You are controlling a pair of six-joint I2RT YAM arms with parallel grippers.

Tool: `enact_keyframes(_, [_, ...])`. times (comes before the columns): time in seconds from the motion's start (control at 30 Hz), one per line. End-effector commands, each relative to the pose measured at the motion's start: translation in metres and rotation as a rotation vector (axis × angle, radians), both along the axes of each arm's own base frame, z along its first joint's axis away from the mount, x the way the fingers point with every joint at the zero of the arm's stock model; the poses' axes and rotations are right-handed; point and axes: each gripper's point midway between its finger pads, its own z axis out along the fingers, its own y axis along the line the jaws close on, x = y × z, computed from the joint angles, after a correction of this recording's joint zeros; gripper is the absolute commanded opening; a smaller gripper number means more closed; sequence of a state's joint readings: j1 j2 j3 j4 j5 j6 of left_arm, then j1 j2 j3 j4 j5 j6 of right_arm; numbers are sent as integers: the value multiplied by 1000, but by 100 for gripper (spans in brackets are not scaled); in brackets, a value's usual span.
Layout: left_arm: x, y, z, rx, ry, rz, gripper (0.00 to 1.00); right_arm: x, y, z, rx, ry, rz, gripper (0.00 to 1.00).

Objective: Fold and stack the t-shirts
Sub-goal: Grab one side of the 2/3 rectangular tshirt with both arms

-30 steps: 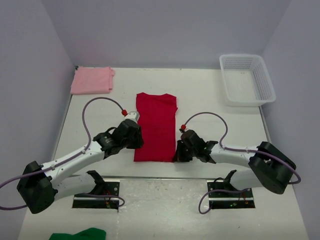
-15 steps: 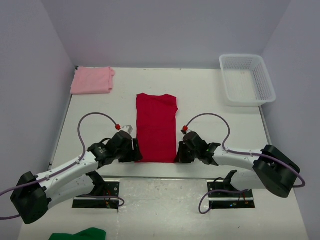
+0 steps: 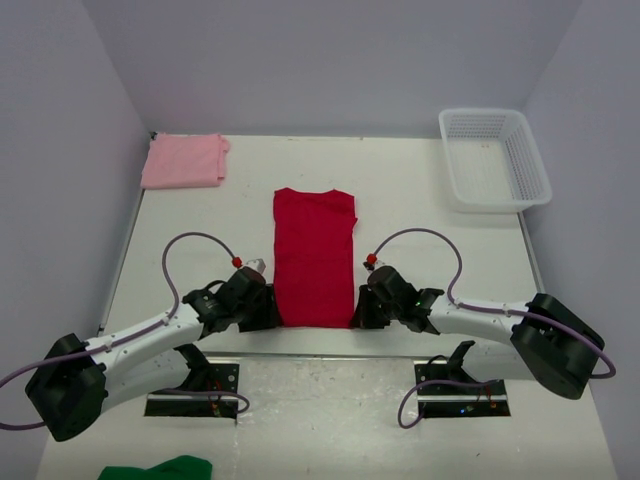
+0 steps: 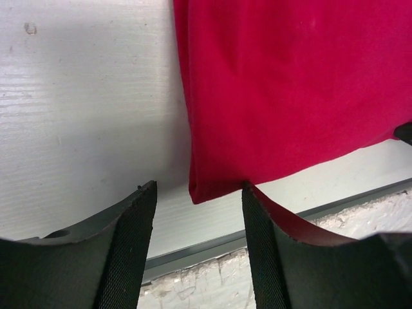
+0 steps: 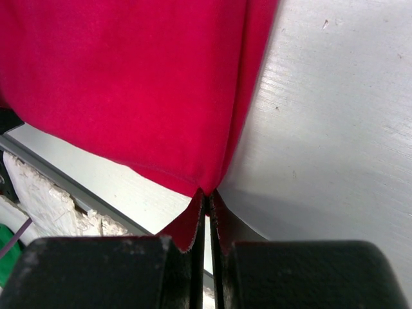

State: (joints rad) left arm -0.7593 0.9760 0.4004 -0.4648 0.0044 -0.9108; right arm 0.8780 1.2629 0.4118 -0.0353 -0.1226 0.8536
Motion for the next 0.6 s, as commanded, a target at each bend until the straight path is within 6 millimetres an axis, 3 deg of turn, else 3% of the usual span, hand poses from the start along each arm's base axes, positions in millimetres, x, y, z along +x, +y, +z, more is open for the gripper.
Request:
enact_keyframes(0.0, [3, -4, -3, -35, -3, 21, 57, -10, -13, -15, -62, 28, 0, 0])
enact_keyframes(0.1, [2, -5, -6, -29, 8, 17, 52, -11, -13, -17, -65, 31, -1, 0])
enact_keyframes(0.2, [-2, -5, -9, -31, 25, 6, 29, -10, -15, -15, -67, 26, -8, 0])
enact_keyframes(0.37, [-3, -3, -14, -19, 35, 9, 17, -9, -14, -13, -68, 21, -4, 0])
enact_keyframes(0.5, [-5, -3, -15, -24, 39, 5, 0, -10, -14, -15, -72, 30, -6, 0])
enact_keyframes(0.57, [-6, -2, -15, -21, 38, -2, 0, -11, -14, -17, -74, 34, -2, 0])
